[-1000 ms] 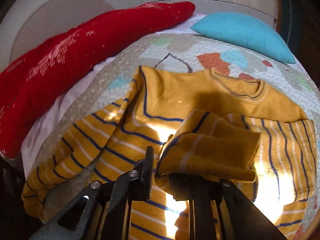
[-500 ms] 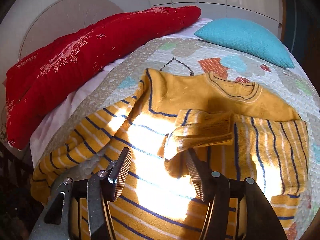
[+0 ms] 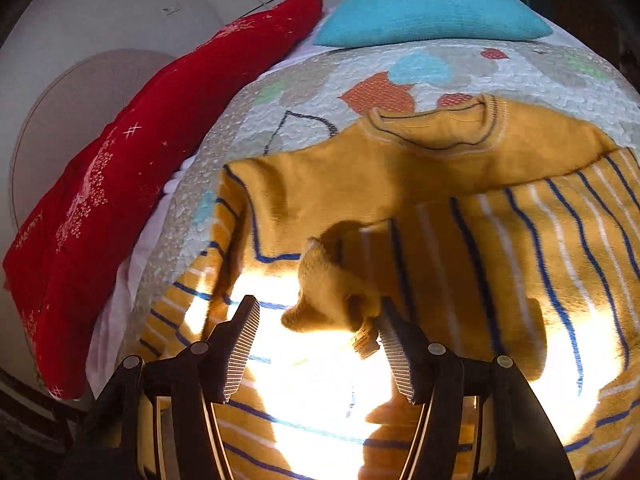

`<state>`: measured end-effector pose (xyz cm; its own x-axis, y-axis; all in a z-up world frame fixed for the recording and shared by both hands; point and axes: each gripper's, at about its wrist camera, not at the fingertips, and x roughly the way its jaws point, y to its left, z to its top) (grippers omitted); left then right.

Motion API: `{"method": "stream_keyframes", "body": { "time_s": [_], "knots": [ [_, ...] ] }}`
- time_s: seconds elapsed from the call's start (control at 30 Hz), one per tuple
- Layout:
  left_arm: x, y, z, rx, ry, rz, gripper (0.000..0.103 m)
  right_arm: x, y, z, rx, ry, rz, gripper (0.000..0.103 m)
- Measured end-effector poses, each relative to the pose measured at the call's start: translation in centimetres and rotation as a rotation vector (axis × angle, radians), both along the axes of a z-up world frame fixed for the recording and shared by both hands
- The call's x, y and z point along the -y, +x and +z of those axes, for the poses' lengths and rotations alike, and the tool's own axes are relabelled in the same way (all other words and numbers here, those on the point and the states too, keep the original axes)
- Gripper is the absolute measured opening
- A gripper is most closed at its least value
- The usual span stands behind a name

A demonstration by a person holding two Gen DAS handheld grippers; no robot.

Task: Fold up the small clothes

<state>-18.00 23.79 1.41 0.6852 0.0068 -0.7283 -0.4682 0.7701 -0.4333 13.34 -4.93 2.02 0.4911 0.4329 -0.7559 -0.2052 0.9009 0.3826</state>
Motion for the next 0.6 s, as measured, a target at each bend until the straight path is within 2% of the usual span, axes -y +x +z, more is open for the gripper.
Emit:
{"method": "stream_keyframes", "body": {
  "time_s": [0.13, 0.23, 0.37, 0.47, 0.53, 0.6],
  "knots": [
    [-1.5, -1.0, 0.1, -0.006, 0.014, 0.059, 0.103, -6.8, -1.5, 1.5, 0.050, -0.007, 0.185, 0.065],
    [-2.9, -2.0, 0.1, -0.014, 0.027, 0.115, 0.103, -11.1, -4.5, 2.6, 0.107, -0.075, 0.326, 0.065],
    [-5.0, -3.3, -0.2, -0.032, 0.047, 0.196, 0.103, -15.8, -11.1, 2.2, 0.180, -0.243, 0.576, 0.065],
    [-6.6, -4.4, -0.6, -0.040, 0.038, 0.253, 0.103, -18.1, -17.0, 1.1, 0.271, -0.383, 0.764, 0.065],
    [-7.3, -4.9, -0.9, -0.045, 0.029, 0.283, 0.103, -19.1, -20.5, 0.3, 0.372, -0.494, 0.860, 0.065],
    [-7.8, -5.3, -1.1, -0.050, 0.023, 0.303, 0.103, -20.1, -23.3, -0.6, 0.520, -0.637, 0.916, 0.065]
  ]
}}
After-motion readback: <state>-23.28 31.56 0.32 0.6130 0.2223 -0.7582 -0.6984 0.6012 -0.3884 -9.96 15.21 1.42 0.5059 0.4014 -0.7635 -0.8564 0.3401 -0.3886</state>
